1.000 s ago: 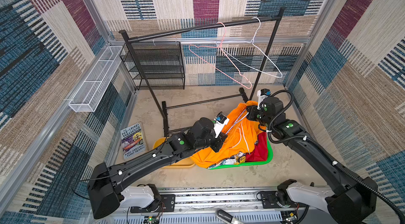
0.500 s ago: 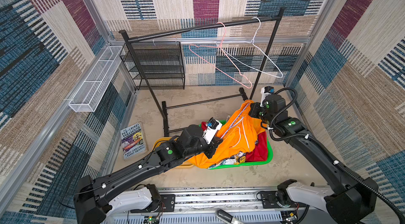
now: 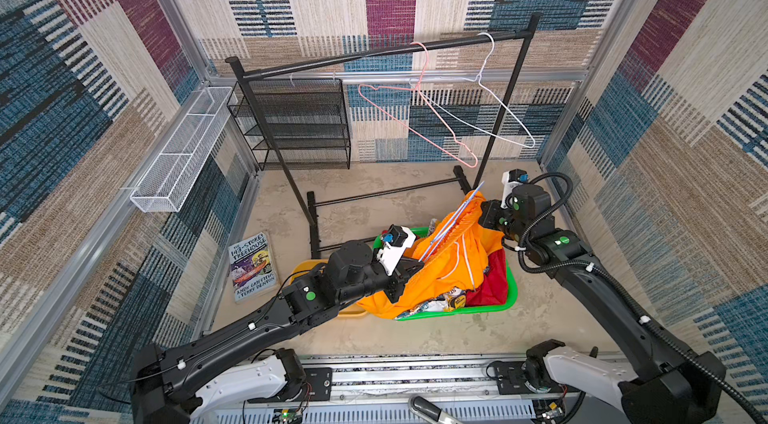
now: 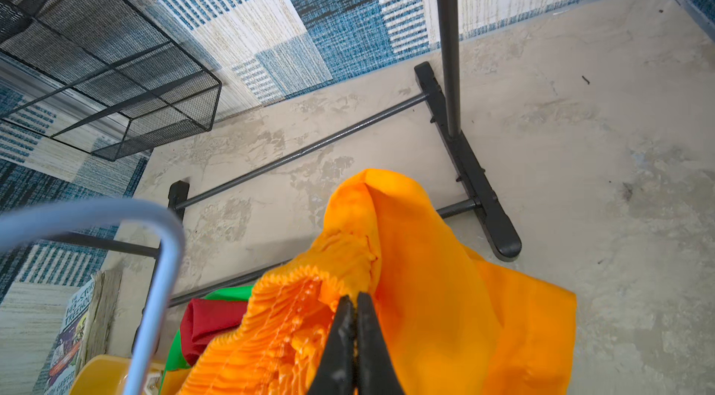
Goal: Remove the clothespins securing shorts to the hanger
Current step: Remove the shorts from the hanger.
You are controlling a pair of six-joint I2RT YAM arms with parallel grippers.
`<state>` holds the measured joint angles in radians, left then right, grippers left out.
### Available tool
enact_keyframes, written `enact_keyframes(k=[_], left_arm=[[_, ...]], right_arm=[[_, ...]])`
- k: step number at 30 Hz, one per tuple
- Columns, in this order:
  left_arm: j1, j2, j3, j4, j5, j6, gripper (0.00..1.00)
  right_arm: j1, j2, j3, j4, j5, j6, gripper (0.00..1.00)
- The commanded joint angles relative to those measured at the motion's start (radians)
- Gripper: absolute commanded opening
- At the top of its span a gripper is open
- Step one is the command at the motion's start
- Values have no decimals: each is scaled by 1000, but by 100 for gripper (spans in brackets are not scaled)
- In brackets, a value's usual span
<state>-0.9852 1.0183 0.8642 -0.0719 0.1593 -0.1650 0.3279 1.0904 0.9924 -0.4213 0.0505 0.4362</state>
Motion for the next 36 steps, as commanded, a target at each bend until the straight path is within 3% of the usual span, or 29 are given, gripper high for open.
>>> enact_keyframes(k=[1,12,22,31,36], left_arm=[[-5,25,44,47,50,38,0],[-6,193,229,84,40,17,0],[-6,346,431,62,8,4,0],[-8,473,733,-124,63,-33,0],[-10,468,830,-258,47,-65,0]], right_arm=[[-2,-40,-39,51,-5,-14,2],[2,-133,-161,121,-129,-5,3],[11,-162,-221,141,-114,3,3],[12,-168,-280,158,-83,6,3],[11,-152,-285,166,-67,-9,3]])
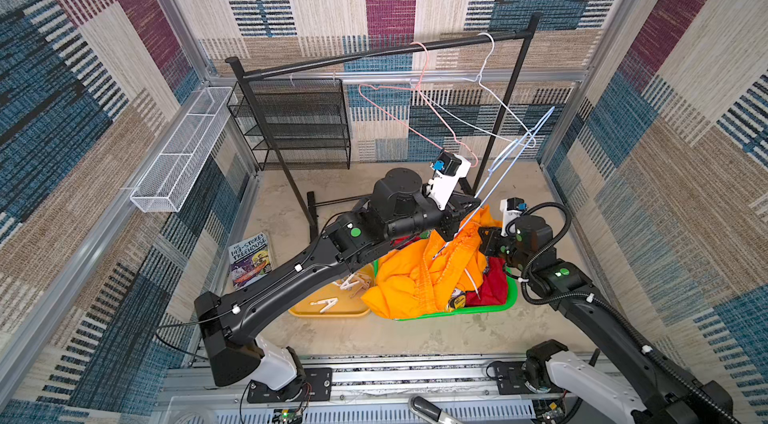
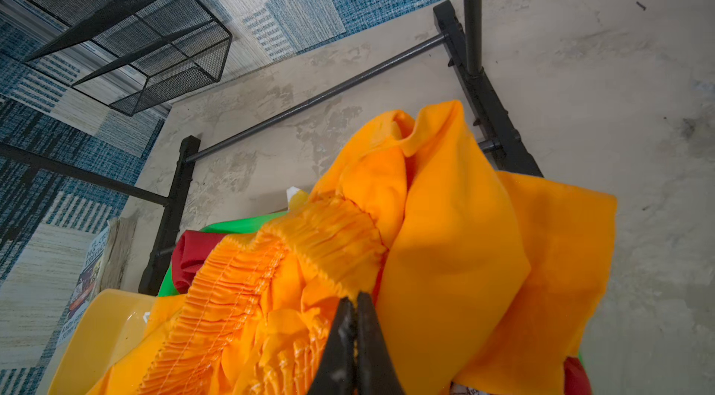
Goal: Remove the clothespins securing shorts to the hanger
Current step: Place the hanger on the clothesline.
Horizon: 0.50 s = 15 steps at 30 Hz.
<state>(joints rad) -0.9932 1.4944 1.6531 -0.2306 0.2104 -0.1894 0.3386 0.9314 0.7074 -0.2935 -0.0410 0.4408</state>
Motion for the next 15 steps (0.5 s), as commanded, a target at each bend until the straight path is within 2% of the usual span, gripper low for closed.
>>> enact_keyframes(k=[1,9,15], left_arm=[[-2,-16,63,-137,-16,-42,0],[0,-104,245,-525,-185,-32,0],[14,-198,321,-744,-341,-53,0]], right_arm=[[1,12,0,38,27,-19,3],[0,44,9,62,35,-38,3],[1,63,15,82,22,-47,3]])
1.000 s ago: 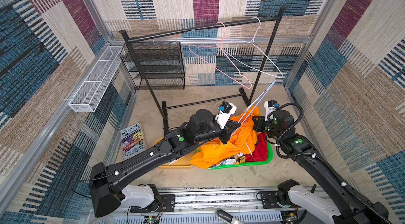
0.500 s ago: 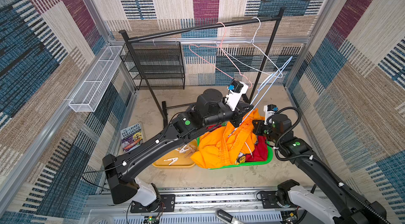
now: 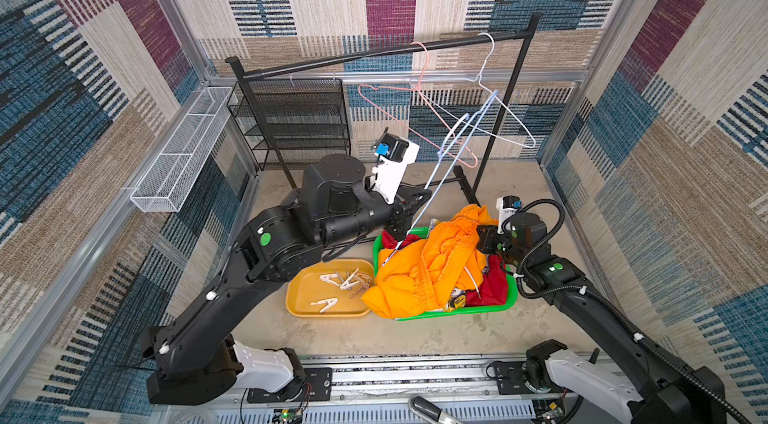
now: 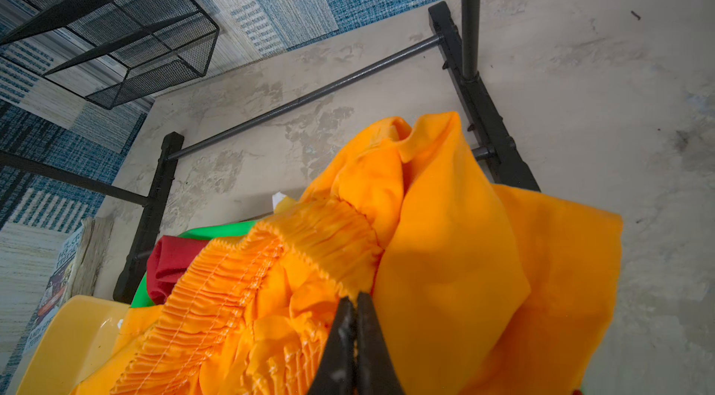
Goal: Remove the clothespins securing shorts to the hanger
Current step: Place the hanger on the clothesline.
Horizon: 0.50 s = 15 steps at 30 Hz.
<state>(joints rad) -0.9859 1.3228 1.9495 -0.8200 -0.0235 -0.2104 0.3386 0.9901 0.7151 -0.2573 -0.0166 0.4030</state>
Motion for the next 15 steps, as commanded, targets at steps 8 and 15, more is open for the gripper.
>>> enact_keyframes(k=[8,15], left_arm=[[66,-118,94,-372,-255,-79,0],[296,-104,76,-467,-153,-90,0]], right_arm=[[12,31,13,66,-13,-18,3],[42,53,16,88,-11,-27,3]])
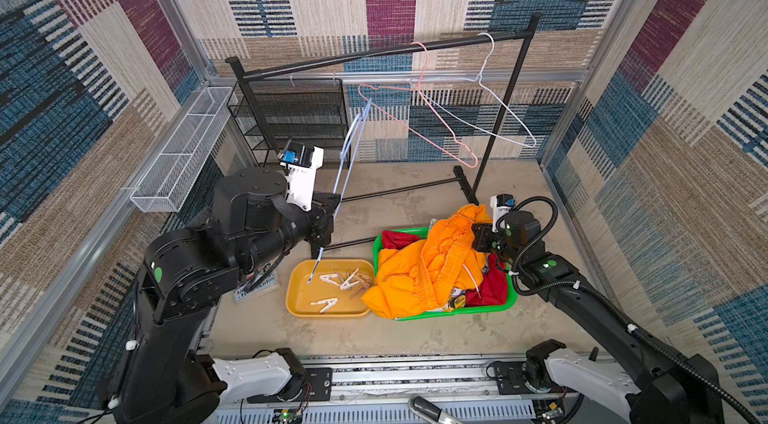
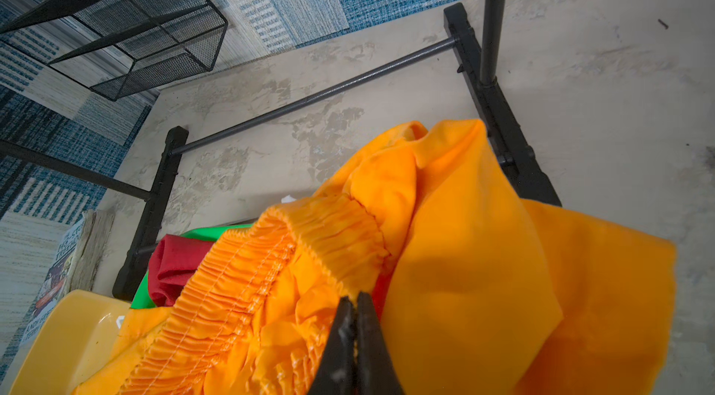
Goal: Remove the clothespins securing shorts to the hanger
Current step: Place the hanger on the clothesline.
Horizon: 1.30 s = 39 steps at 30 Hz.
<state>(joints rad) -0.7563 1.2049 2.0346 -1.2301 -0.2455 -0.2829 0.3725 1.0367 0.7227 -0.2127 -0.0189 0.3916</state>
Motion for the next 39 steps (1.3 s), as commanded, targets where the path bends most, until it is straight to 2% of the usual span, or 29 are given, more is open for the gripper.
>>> enact_keyframes(k=[1,8,14,18,24,28,39], left_arm=[[96,26,-9,-60,92,-11,0],[295,179,107,-81,261,3,0],[451,304,213,-57,451,-52,0],[479,360,288,-51,472,-80,0],[498,376,365,-31,440,-116,0],[520,364,374,-3,413,-136,0],[639,379,356,139,503,-217,0]], right_arm=[[13,9,8,46,-8,-17,3],[69,24,8,61,23,-41,3],[132,15,-18,98,25,-27,3],[164,23,-47,142,11,-13,3],[183,43,-79,185,3,-14,3],[184,54,-78,195,-4,-25,3],[207,67,-69,208,-18,-22,4]])
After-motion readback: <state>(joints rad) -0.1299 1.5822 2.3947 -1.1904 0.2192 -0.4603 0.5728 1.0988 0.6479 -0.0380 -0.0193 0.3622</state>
